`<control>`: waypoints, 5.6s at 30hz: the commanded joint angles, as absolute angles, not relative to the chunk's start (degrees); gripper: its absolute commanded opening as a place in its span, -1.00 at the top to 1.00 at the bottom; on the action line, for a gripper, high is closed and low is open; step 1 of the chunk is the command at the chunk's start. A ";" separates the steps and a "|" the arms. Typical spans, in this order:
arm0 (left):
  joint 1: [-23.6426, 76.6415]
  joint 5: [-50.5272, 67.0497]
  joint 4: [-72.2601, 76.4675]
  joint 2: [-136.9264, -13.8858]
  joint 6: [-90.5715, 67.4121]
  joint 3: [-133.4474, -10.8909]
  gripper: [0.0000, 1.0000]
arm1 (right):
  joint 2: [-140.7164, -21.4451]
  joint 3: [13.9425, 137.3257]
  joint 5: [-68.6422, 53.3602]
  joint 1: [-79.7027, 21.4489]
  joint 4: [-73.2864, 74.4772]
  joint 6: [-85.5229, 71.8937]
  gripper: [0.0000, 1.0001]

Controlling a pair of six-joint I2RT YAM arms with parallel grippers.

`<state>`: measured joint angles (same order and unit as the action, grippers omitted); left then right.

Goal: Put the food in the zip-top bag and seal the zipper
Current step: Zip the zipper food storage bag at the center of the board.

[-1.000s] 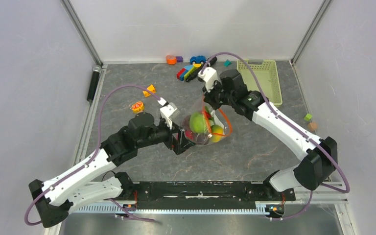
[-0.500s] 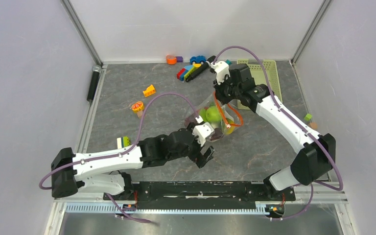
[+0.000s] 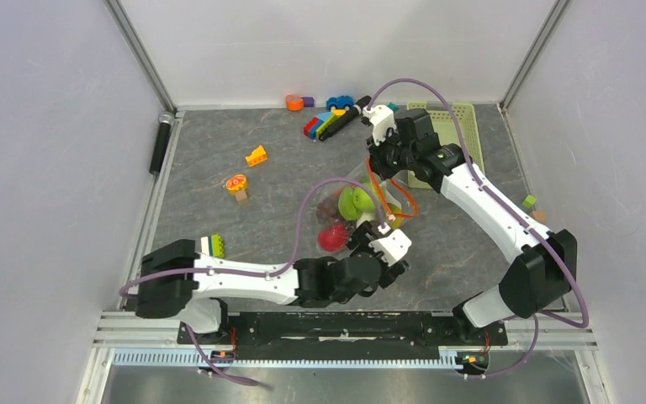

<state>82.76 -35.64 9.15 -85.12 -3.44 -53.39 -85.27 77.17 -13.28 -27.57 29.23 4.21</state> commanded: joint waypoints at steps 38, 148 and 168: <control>68.82 -36.94 15.81 -72.80 -16.66 -42.42 0.96 | -76.68 73.46 -20.06 -26.70 24.99 14.84 -0.05; 60.38 -15.91 10.04 -37.95 -11.96 -26.31 0.96 | -73.24 67.02 -35.62 -41.12 23.39 35.69 1.00; 60.30 -11.34 12.06 -52.94 -6.00 -34.64 -0.26 | -73.36 67.92 -49.16 -41.33 22.51 34.11 1.00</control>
